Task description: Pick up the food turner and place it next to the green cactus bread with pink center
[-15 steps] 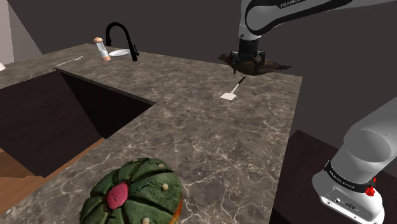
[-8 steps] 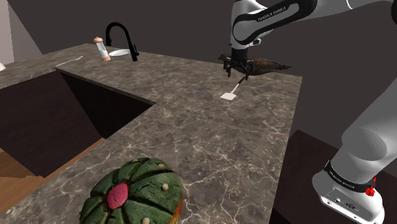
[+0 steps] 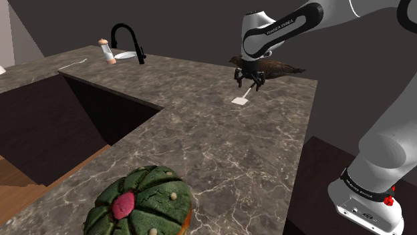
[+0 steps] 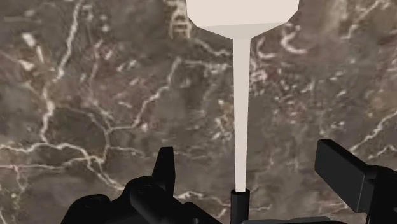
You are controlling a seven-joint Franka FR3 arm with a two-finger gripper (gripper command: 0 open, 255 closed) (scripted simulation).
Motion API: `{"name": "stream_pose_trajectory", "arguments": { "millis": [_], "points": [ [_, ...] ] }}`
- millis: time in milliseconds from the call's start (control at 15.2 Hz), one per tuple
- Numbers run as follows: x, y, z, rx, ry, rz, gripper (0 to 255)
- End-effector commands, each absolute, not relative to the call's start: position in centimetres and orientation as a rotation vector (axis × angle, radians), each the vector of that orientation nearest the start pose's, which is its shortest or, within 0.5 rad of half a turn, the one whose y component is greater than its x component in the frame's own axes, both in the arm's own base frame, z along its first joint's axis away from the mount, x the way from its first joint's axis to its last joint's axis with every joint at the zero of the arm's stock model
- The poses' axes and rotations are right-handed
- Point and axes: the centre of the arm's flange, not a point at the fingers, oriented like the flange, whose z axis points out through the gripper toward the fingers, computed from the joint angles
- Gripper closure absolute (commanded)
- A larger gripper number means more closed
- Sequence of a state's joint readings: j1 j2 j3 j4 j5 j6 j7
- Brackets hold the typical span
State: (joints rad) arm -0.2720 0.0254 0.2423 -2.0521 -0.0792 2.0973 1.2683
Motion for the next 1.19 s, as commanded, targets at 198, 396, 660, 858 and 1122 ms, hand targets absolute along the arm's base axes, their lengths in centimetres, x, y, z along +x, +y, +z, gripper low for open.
{"name": "stream_pose_trajectory", "arguments": {
  "millis": [198, 396, 660, 858, 1122],
  "points": [
    [55.6, -2.08, 42.44, -2.57, 1.872, -0.086, 0],
    [55.6, -2.08, 42.44, -2.57, 1.872, -0.086, 0],
    [55.6, -2.08, 42.44, -2.57, 1.872, -0.086, 255],
    [55.6, -2.08, 42.44, -2.57, 1.872, -0.086, 255],
    [55.59, -2.08, 42.97, -2.57, 1.872, -0.086, 255]
  ]
}}
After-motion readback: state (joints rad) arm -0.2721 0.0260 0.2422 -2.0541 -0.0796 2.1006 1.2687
